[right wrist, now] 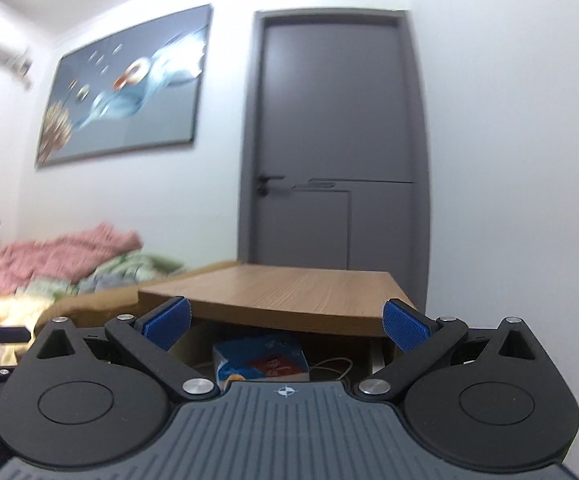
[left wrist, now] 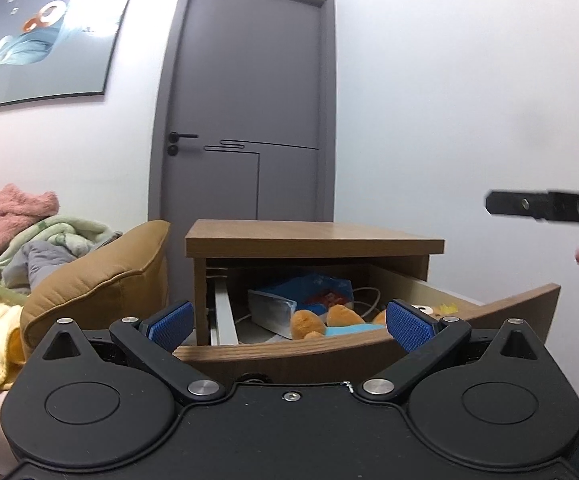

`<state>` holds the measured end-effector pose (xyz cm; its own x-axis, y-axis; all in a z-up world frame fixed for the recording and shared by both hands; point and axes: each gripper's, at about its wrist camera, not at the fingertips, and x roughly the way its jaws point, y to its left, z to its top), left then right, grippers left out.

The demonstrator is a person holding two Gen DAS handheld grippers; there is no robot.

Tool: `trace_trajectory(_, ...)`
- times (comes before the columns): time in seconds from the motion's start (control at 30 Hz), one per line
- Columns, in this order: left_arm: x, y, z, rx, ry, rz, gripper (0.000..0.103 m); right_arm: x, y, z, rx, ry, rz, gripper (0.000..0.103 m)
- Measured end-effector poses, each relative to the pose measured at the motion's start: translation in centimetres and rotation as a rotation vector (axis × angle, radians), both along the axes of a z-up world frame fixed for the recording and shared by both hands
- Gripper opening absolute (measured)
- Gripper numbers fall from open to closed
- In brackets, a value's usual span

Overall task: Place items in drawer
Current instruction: 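Withdraw the right tool from the drawer and close the left tool on the drawer front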

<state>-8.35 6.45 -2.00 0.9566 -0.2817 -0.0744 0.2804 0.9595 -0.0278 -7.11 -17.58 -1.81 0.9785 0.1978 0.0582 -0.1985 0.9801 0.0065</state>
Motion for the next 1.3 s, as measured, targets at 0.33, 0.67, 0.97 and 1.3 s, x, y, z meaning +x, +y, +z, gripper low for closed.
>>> trace_trajectory(0.33,0.4,-1.4,-0.4,0.047,-0.015,0.034,0.102,0.2,0.4,-4.9,0.029,-0.097,-0.069,0.103)
trace_trajectory(0.67,0.9,-2.5,-0.6,0.039,-0.025,0.06,0.102,-0.1,-0.7,-6.0,0.057,-0.074,-0.052,0.103)
trace_trajectory(0.97,0.3,-3.7,-0.8,0.013,-0.044,0.08,0.1,-1.0,-1.1,-6.2,0.064,-0.077,-0.066,0.102)
trace_trajectory(1.3,-0.8,-5.0,-1.0,0.015,-0.072,0.076,0.081,-2.3,-0.4,-6.4,0.07,-0.08,-0.041,0.065)
